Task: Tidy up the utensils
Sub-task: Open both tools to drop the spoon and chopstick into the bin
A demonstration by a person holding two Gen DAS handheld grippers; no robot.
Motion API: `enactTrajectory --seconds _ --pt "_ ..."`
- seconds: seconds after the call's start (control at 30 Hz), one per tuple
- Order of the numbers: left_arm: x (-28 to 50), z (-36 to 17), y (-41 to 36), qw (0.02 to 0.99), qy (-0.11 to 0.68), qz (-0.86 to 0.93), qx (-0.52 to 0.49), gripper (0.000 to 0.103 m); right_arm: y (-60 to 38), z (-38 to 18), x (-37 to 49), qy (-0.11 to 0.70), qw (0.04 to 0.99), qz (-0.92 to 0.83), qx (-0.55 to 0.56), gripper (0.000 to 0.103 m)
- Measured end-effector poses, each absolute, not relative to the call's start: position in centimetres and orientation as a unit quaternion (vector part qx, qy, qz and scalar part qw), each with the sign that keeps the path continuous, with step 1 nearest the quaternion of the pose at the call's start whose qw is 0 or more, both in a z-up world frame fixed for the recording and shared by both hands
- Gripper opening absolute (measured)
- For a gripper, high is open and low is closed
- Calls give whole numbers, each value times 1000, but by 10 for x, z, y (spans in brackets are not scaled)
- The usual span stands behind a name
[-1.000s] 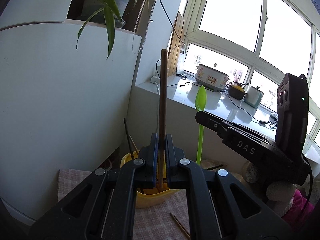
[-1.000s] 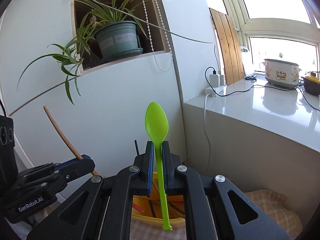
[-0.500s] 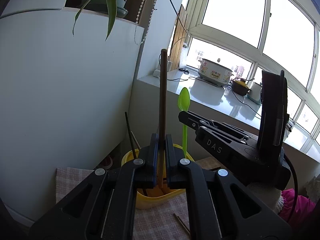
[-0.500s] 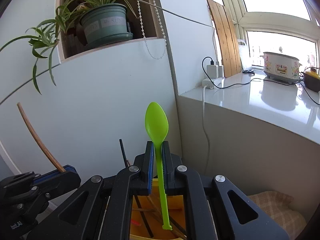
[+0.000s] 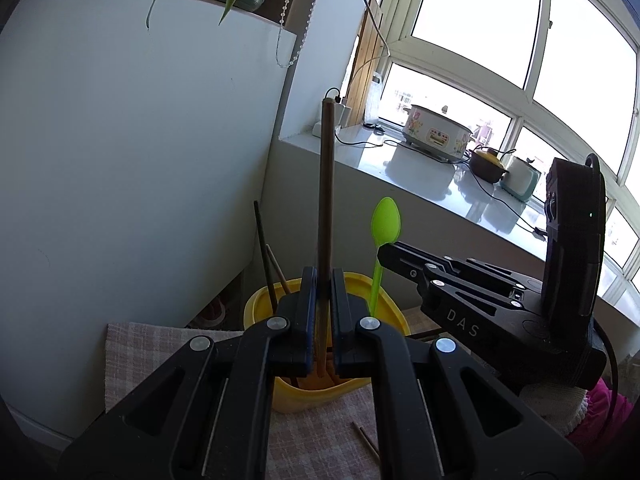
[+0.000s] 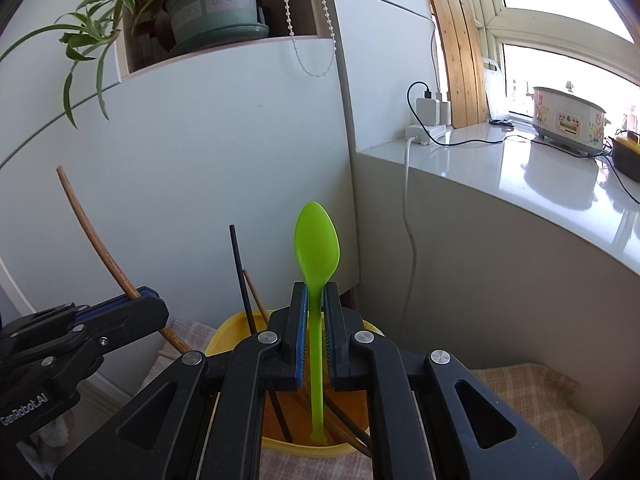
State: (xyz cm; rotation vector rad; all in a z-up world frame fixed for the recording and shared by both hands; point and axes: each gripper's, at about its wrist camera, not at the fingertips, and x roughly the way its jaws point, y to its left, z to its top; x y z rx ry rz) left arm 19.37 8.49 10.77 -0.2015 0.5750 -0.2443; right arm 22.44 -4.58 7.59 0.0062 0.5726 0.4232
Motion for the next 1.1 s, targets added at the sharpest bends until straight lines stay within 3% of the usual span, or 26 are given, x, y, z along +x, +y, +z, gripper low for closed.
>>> enactTrajectory --seconds 0.33,0.47,0.63,1.1 --pt "202 99 78 941 298 -121 -103 5 -55 75 212 285 937 201 -10 6" --pt "201 99 80 942 297 -112 -104 27 -59 77 205 281 938 202 -9 7" --pt "195 100 83 943 295 -109 -111 27 -65 77 199 283 938 200 -5 18" --pt "157 123 79 953 260 -109 -108 27 -83 95 164 250 947 202 -7 19"
